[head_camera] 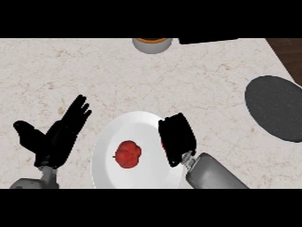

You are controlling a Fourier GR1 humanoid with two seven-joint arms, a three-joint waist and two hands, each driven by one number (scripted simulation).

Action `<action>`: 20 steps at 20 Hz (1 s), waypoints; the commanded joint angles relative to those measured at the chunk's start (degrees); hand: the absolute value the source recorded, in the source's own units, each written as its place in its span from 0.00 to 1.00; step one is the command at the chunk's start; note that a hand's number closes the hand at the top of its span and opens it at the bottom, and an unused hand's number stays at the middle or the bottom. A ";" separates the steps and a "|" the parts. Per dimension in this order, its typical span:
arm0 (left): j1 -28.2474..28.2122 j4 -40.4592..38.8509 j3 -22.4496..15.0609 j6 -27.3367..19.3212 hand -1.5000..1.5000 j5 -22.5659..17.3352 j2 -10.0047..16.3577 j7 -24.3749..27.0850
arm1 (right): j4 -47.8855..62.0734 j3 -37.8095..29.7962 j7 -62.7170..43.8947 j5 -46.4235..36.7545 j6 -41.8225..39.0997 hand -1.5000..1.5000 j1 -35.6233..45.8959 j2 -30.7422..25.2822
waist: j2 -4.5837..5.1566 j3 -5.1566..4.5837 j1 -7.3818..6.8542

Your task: Pick the tomato from the plate and place it in the pan

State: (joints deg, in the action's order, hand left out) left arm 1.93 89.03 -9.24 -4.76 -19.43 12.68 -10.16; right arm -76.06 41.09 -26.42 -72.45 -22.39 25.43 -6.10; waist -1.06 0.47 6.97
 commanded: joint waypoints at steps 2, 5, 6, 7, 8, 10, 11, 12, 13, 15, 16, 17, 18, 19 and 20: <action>-2.38 1.32 1.27 -0.09 0.50 -0.54 1.16 -0.32 | -11.84 -11.29 -10.84 3.31 9.34 1.00 -12.02 -0.98 | -0.62 -0.26 0.32; -2.61 1.02 -0.64 1.05 0.50 -0.16 0.03 0.56 | -23.58 -10.95 -15.36 -1.09 14.13 1.00 -14.20 -2.09 | -0.41 -0.46 -1.46; -1.55 3.50 -0.39 -0.10 0.50 -0.41 0.84 -2.88 | -27.05 -10.42 -14.94 -1.90 16.83 1.00 -16.83 -3.45 | -0.48 -0.34 -1.91; -2.71 1.54 -1.74 -0.13 0.50 1.18 -0.63 0.31 | -31.75 -9.44 -15.87 -1.72 17.43 1.00 -19.39 -2.70 | -0.48 -0.42 -1.35; -3.09 2.35 -2.16 -0.44 0.50 1.17 -1.04 -0.02 | -35.33 -12.22 -16.06 -1.06 18.29 1.00 -18.98 -3.54 | -0.37 -0.41 -1.95; -1.32 0.29 -1.41 0.89 0.50 0.55 -0.53 -0.08 | -42.70 -10.80 -18.11 -1.09 19.48 1.00 -23.93 -2.50 | 0.11 -0.46 -2.49; -1.29 3.00 -0.50 1.28 0.50 -0.51 0.57 -1.34 | -46.66 -9.98 -18.17 -1.15 21.16 1.00 -27.46 -3.18 | -0.12 -0.40 -2.72; -2.30 2.88 -0.83 1.93 0.50 -0.16 1.00 -0.80 | -49.35 -12.87 -17.04 1.70 22.19 1.00 -27.45 -3.30 | 0.18 -0.39 -3.64; -1.80 1.66 -2.72 1.08 0.50 1.35 -0.88 0.03 | -50.93 -13.81 -16.06 3.67 24.66 1.00 -29.89 -3.23 | 0.47 -0.36 -3.77; 0.04 0.25 -1.97 1.12 0.50 1.29 -1.04 0.09 | -56.02 -12.40 -15.98 5.58 27.06 1.00 -35.33 -2.53 | 0.64 -0.38 -4.12; 1.70 1.80 -0.82 2.42 0.50 -0.52 0.14 -2.12 | -55.44 -16.44 -14.44 8.61 28.41 1.00 -33.58 -2.55 | 0.87 -0.36 -5.24; 0.73 0.56 -2.43 1.29 0.50 1.85 -0.94 -0.87 | -60.36 -16.42 -13.82 9.13 28.57 1.00 -39.53 -5.35 | 0.78 -0.38 -5.01; 1.89 -1.46 0.07 3.16 0.50 -0.64 0.01 -1.47 | -58.37 -20.36 -11.41 12.24 31.03 1.00 -40.50 -6.25 | 0.99 -0.38 -5.53; 3.42 -3.19 -2.98 1.31 0.50 2.44 -3.48 0.71 | -55.64 -19.66 -12.03 13.91 31.20 1.00 -37.46 -2.90 | 1.10 -0.42 -6.01; 1.97 1.83 -1.76 2.49 0.50 0.50 -0.93 -2.41 | -55.29 -23.84 -9.26 18.12 33.64 1.00 -39.33 -4.24 | 1.02 -0.36 -6.38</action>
State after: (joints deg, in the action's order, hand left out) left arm 3.07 89.30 -10.93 -3.00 -18.59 11.63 -11.09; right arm -129.87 23.25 -39.30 -62.10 6.23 -9.98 -9.97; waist -0.31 0.08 1.94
